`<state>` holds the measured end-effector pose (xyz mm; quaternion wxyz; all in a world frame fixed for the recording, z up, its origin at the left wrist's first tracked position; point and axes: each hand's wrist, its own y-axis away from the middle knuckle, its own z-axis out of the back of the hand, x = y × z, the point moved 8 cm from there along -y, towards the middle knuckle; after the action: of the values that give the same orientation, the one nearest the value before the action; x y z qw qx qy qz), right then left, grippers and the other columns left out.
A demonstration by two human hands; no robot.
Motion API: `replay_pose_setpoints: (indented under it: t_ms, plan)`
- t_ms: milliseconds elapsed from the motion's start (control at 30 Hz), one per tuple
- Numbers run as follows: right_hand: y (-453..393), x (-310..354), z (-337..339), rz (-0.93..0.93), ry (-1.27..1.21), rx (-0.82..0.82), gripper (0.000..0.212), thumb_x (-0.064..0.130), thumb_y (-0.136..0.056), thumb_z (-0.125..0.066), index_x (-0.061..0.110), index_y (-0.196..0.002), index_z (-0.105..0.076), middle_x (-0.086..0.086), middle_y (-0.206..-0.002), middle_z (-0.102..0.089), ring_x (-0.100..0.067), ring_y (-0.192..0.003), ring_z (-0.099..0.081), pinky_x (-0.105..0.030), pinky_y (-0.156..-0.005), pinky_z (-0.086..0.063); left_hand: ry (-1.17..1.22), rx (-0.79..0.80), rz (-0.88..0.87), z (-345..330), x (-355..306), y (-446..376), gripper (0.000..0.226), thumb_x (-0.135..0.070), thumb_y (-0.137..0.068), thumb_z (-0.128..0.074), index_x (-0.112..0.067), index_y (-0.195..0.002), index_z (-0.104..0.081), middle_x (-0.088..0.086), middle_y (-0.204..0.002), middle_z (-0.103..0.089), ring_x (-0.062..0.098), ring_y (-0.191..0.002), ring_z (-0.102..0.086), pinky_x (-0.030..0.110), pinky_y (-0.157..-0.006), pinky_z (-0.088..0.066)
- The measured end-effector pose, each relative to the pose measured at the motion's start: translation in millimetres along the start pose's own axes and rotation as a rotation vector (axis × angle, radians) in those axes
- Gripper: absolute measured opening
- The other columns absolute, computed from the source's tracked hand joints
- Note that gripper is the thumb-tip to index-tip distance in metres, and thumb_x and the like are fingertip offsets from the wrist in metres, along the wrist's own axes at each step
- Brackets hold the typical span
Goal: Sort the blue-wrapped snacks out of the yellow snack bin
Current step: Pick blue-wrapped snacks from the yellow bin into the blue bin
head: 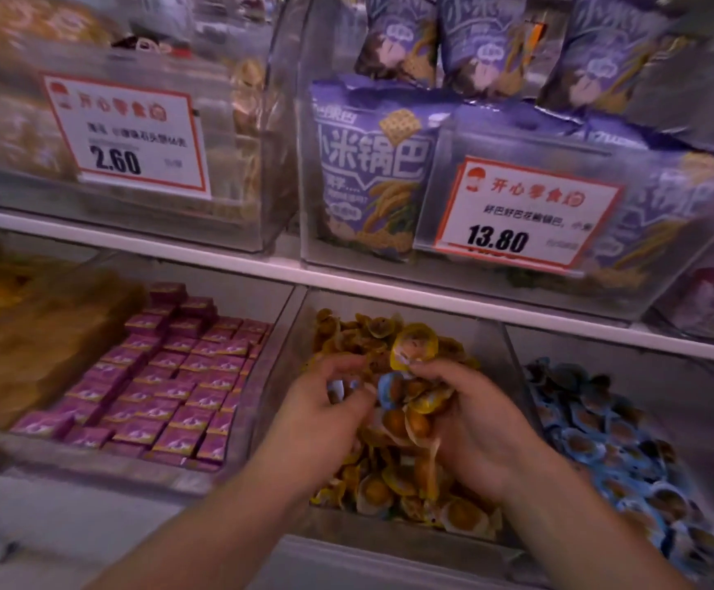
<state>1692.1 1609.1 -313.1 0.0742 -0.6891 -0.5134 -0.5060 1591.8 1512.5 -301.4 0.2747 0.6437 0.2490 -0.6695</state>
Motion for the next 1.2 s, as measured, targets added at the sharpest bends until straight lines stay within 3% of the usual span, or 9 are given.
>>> replay_pose_setpoints:
  t_ms: [233, 400, 633, 733, 833, 967, 1033, 1100, 1200]
  plan:
    - [0.2, -3.6, 17.8, 0.078, 0.047, -0.079, 0.03, 0.005, -0.091, -0.051, 0.0, -0.117, -0.065, -0.023, -0.118, -0.068, -0.038, -0.111, -0.064, -0.056, -0.102, -0.046, -0.222, 0.183, 0.001, -17.1, 12.5, -15.7, 0.025, -0.019, -0.083, -0.077, -0.023, -0.107, -0.073, -0.003, -0.109, -0.071, 0.01, -0.101, -0.066, 0.035, -0.092, -0.054]
    - [-0.4, -2.9, 18.6, 0.189, 0.334, -0.126, 0.016, 0.011, -0.091, -0.066, 0.013, -0.104, -0.075, -0.009, -0.101, -0.076, -0.021, -0.094, -0.072, -0.037, -0.082, -0.057, -0.228, 0.13, 0.0, -13.5, 15.5, -18.7, 0.018, -0.014, -0.08, -0.079, -0.021, -0.097, -0.076, -0.007, -0.091, -0.074, 0.005, -0.086, -0.066, 0.022, -0.077, -0.049]
    - [2.4, 8.0, 11.9, 0.366, 0.74, -0.132, 0.021, 0.018, -0.098, -0.059, 0.016, -0.116, -0.07, -0.002, -0.105, -0.075, -0.014, -0.1, -0.07, -0.034, -0.09, -0.057, -0.258, 0.178, -0.052, -16.5, 15.3, -17.4, 0.012, -0.016, -0.081, -0.078, -0.018, -0.092, -0.074, -0.018, -0.069, -0.066, -0.007, -0.057, -0.054, 0.009, -0.051, -0.039]
    - [-1.0, 7.3, 20.7, 0.311, 0.588, -0.187, 0.022, 0.019, -0.099, -0.058, 0.014, -0.117, -0.068, -0.009, -0.11, -0.073, -0.022, -0.099, -0.071, -0.04, -0.092, -0.056, -0.261, 0.156, -0.051, -13.6, 17.7, -19.0, 0.012, -0.021, -0.079, -0.081, -0.017, -0.086, -0.072, -0.012, -0.066, -0.06, -0.002, -0.052, -0.048, 0.014, -0.048, -0.036]
    - [-1.5, 2.2, 23.3, 0.206, 0.293, -0.185, 0.02, 0.015, -0.098, -0.057, 0.006, -0.114, -0.064, -0.02, -0.103, -0.074, -0.028, -0.082, -0.074, -0.035, -0.073, -0.061, -0.21, 0.153, -0.024, -11.5, 18.9, -18.6, 0.012, -0.02, -0.08, -0.081, -0.015, -0.081, -0.071, -0.004, -0.064, -0.06, 0.006, -0.05, -0.048, 0.019, -0.045, -0.038]
    - [3.8, 12.6, 27.7, 0.265, 0.146, -0.242, 0.008, 0.01, -0.096, -0.059, 0.007, -0.101, -0.064, -0.02, -0.103, -0.073, -0.032, -0.093, -0.073, -0.05, -0.086, -0.058, -0.031, 0.085, 0.023, 1.0, 17.4, -22.8, 0.011, -0.018, -0.083, -0.077, -0.011, -0.082, -0.068, 0.005, -0.062, -0.064, 0.014, -0.05, -0.052, 0.021, -0.043, -0.041]
    - [5.5, 17.7, 32.0, 0.303, 0.116, -0.276, 0.006, 0.007, -0.096, -0.057, 0.008, -0.095, -0.063, -0.019, -0.1, -0.072, -0.031, -0.093, -0.073, -0.049, -0.078, -0.06, 0.08, 0.043, 0.037, 7.3, 14.5, -25.1, 0.01, -0.021, -0.082, -0.076, -0.016, -0.08, -0.069, 0.008, -0.064, -0.064, 0.019, -0.056, -0.052, 0.023, -0.045, -0.04]
    - [3.2, 8.7, 27.1, 0.198, -0.014, -0.171, 0.01, 0.008, -0.093, -0.053, 0.004, -0.097, -0.061, -0.02, -0.097, -0.068, -0.034, -0.09, -0.071, -0.044, -0.064, -0.06, 0.158, 0.039, 0.003, 6.7, 6.9, -23.9, 0.013, -0.027, -0.079, -0.079, -0.02, -0.077, -0.069, 0.011, -0.069, -0.066, 0.021, -0.061, -0.052, 0.024, -0.049, -0.04]
    - [6.5, -9.6, 3.7, 0.013, -0.064, 0.047, 0.032, 0.024, -0.09, -0.053, 0.004, -0.11, -0.068, -0.02, -0.104, -0.067, -0.029, -0.086, -0.068, -0.04, -0.063, -0.057, -0.059, 0.076, -0.211, -3.8, -13.9, -13.6, 0.015, -0.032, -0.072, -0.08, -0.026, -0.082, -0.069, 0.003, -0.078, -0.072, 0.009, -0.067, -0.063, 0.019, -0.057, -0.048]
